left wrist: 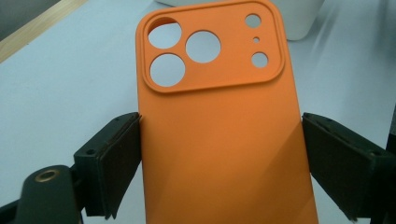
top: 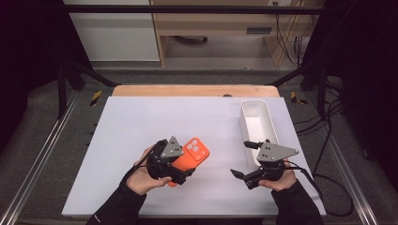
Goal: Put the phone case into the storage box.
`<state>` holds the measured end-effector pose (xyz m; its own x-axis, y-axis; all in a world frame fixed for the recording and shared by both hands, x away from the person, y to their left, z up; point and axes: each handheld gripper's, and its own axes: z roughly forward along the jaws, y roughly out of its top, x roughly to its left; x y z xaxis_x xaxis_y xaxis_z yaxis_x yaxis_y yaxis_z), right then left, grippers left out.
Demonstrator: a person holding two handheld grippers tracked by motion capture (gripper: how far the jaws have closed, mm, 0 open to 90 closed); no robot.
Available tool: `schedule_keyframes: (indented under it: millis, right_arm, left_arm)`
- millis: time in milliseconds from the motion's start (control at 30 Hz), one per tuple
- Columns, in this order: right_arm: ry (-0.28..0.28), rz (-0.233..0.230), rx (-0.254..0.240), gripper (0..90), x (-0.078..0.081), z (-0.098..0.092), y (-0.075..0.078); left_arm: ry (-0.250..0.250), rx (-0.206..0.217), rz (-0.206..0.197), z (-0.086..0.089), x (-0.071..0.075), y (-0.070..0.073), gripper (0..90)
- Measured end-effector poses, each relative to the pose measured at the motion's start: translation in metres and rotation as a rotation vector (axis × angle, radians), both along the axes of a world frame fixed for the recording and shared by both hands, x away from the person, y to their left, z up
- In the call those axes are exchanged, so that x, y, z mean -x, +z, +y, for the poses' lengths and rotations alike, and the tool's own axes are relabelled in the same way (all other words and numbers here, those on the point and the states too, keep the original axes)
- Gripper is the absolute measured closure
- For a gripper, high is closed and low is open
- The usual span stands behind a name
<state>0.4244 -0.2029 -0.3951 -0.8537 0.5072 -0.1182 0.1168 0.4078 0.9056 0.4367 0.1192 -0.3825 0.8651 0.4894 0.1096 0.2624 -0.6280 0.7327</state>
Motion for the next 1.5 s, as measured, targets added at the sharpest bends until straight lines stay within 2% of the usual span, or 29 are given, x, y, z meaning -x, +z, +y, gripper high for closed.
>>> schedule_keyframes:
  millis: [267, 333, 433, 567, 733, 900, 1133, 1400, 1500]
  right_arm:
    - [0.034, -0.005, 0.049, 2.1, 0.000, 0.009, -0.001]
    - [0.060, -0.015, 0.076, 2.5, 0.002, 0.013, -0.001]
    - [0.074, -0.020, 0.090, 2.6, 0.002, 0.016, -0.001]
    - [0.093, -0.048, 0.132, 2.6, 0.004, 0.022, 0.002]
    - [0.113, -0.057, 0.141, 2.9, 0.006, 0.028, 0.003]
    - [0.140, -0.088, 0.169, 3.1, 0.008, 0.039, 0.005]
    - [0.178, -0.115, 0.209, 3.9, 0.008, 0.052, 0.009]
    - [0.217, -0.130, 0.249, 4.3, 0.010, 0.057, 0.013]
    - [0.227, -0.133, 0.269, 4.7, 0.010, 0.059, 0.014]
  left_arm:
    - [-0.040, -0.026, -0.021, -0.005, 0.002, -0.003, 13.5]
    - [-0.052, -0.033, -0.031, -0.006, 0.003, -0.003, 13.5]
    - [-0.070, -0.053, -0.046, -0.008, 0.006, -0.005, 13.5]
    - [-0.082, -0.067, -0.064, -0.005, 0.009, -0.005, 13.5]
    - [-0.092, -0.062, -0.076, 0.003, 0.009, -0.003, 13.6]
    - [-0.123, -0.108, -0.103, 0.004, 0.011, -0.003, 13.6]
    - [-0.182, -0.127, -0.138, 0.003, 0.014, -0.002, 13.5]
    - [-0.206, -0.132, -0.169, 0.000, 0.018, -0.002, 13.5]
    - [-0.224, -0.143, -0.165, -0.003, 0.021, -0.001, 13.5]
